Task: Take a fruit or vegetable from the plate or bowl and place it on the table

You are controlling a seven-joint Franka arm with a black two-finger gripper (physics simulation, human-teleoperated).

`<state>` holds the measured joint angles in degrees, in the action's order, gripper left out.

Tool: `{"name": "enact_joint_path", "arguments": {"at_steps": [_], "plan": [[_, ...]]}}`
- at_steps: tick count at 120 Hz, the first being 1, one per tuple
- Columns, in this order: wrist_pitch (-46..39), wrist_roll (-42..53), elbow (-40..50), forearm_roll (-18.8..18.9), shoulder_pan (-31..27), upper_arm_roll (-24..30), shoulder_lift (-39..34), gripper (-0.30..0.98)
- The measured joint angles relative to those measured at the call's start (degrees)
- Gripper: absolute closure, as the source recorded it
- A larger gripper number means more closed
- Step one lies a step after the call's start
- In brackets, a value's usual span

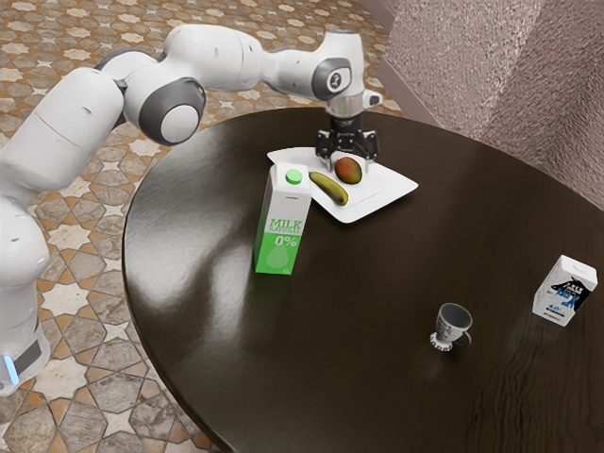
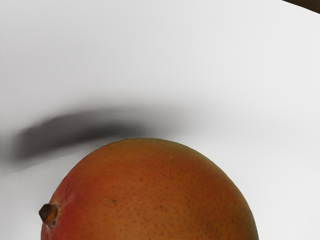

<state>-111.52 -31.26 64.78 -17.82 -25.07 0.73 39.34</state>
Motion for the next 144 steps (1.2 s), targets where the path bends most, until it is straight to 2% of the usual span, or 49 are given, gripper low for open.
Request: {"name": "enact_joint_path", "arguments": {"at_steps": [38, 57, 100, 118, 129, 144], "plan": [[-0.25, 0.06, 0.15, -0.59, -0.05, -0.03, 0.35, 0.0], [-0.3, -0.53, 0.42, -1.42, 0.02, -0.45, 0.31, 0.24], [-0.27, -3.61, 0.88, -1.74, 0.5, -1.5, -0.43, 0.33], [-0.2, -5.98, 1.25, -1.13, 1.9, -3.73, -5.1, 0.34], [-0.13, -7.67, 5.81, 1.45, 2.72, -5.37, -12.59, 0.34], [0.19, -9.44, 12.3, 3.59, -1.45, -7.37, -19.78, 0.34]]}}
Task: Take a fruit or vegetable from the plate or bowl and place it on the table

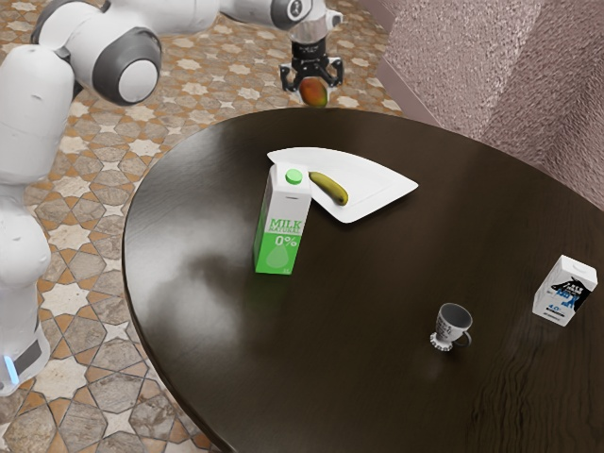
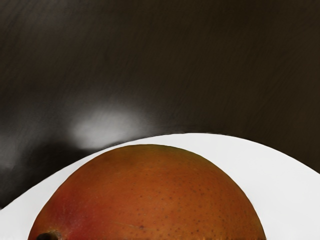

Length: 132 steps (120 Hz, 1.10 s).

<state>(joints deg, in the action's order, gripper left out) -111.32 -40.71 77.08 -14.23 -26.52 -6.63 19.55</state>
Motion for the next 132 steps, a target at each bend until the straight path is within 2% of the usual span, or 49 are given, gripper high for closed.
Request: {"name": "enact_joint_path", "arguments": {"at_steps": [21, 108, 116, 132], "plan": [[0.46, -0.97, 1.05, 0.72, -4.02, -0.55, -0.12, 0.34], [0.45, 0.44, 0.61, -1.85, -9.84, -3.36, 2.77, 0.34], [0.37, 0.99, 0.57, -2.73, -9.94, -3.32, 2.8, 0.2], [0.27, 1.98, 0.55, -3.85, -9.69, -3.3, 2.62, 0.08]]}}
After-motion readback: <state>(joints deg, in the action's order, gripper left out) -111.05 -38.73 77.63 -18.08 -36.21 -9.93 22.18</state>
